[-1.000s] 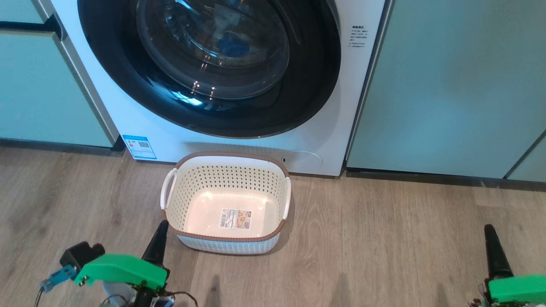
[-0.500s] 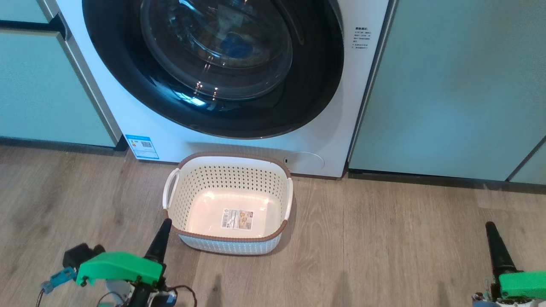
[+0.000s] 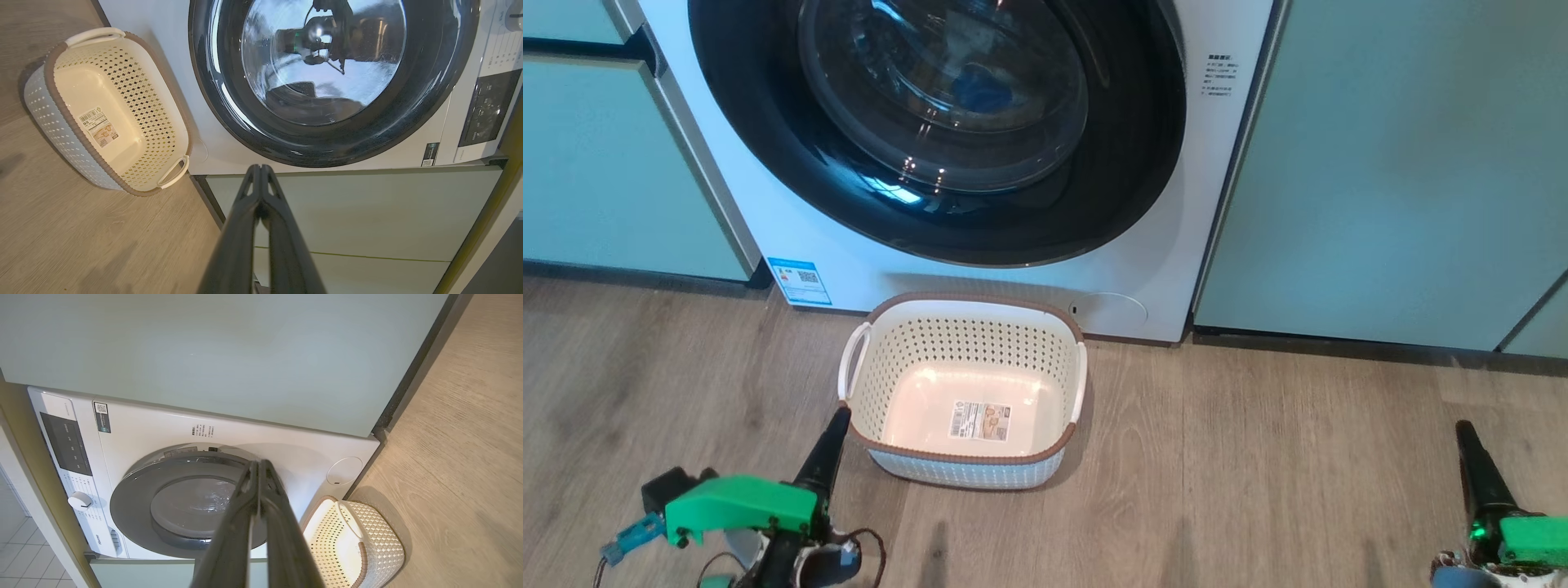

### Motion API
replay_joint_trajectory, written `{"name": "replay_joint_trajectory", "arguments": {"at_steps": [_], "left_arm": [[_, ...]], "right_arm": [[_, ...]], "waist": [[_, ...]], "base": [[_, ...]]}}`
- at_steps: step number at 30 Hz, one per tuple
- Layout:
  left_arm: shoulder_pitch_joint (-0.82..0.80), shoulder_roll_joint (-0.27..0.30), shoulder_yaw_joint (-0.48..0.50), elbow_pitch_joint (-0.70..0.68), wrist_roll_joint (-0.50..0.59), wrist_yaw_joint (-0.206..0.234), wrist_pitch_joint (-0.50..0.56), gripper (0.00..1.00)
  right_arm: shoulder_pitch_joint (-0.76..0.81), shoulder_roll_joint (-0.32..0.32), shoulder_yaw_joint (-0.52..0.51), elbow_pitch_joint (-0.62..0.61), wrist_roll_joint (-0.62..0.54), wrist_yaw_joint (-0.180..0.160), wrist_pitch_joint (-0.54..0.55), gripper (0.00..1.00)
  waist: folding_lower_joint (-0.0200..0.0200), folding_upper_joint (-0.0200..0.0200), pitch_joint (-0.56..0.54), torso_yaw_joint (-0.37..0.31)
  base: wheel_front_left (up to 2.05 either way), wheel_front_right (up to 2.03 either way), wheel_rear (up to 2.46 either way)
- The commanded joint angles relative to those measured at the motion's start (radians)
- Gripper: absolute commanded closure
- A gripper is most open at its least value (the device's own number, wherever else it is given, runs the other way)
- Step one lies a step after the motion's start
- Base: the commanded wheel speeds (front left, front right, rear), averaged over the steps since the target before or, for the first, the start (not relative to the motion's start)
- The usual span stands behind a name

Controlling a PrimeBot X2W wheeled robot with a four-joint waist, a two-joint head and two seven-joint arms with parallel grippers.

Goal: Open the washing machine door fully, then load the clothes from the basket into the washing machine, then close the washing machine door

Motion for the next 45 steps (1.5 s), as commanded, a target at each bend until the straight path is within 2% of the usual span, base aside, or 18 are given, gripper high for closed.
{"name": "replay_joint_trajectory", "arguments": {"at_steps": [1, 20, 45], "left_arm": [[-0.056, 0.006, 0.032, -0.023, -0.022, -0.005, 0.006, 1.00], [-0.079, -0.004, 0.054, -0.003, -0.226, -0.019, 0.052, 1.00], [-0.079, -0.004, 0.054, -0.003, -0.227, -0.019, 0.052, 1.00]], "right_arm": [[-0.063, -0.022, 0.010, -0.028, 0.025, -0.003, 0.009, 1.00], [-0.094, -0.021, -0.011, -0.007, 0.230, -0.003, 0.065, 1.00], [-0.095, -0.014, -0.021, -0.006, 0.222, -0.003, 0.073, 1.00]], "waist": [[0.0000, 0.0000, 0.000, 0.001], [0.0000, 0.0000, -0.004, 0.012], [0.0000, 0.0000, -0.004, 0.012]], "base": [[0.00, 0.00, 0.00], [0.00, 0.00, 0.00], [0.00, 0.00, 0.00]]}}
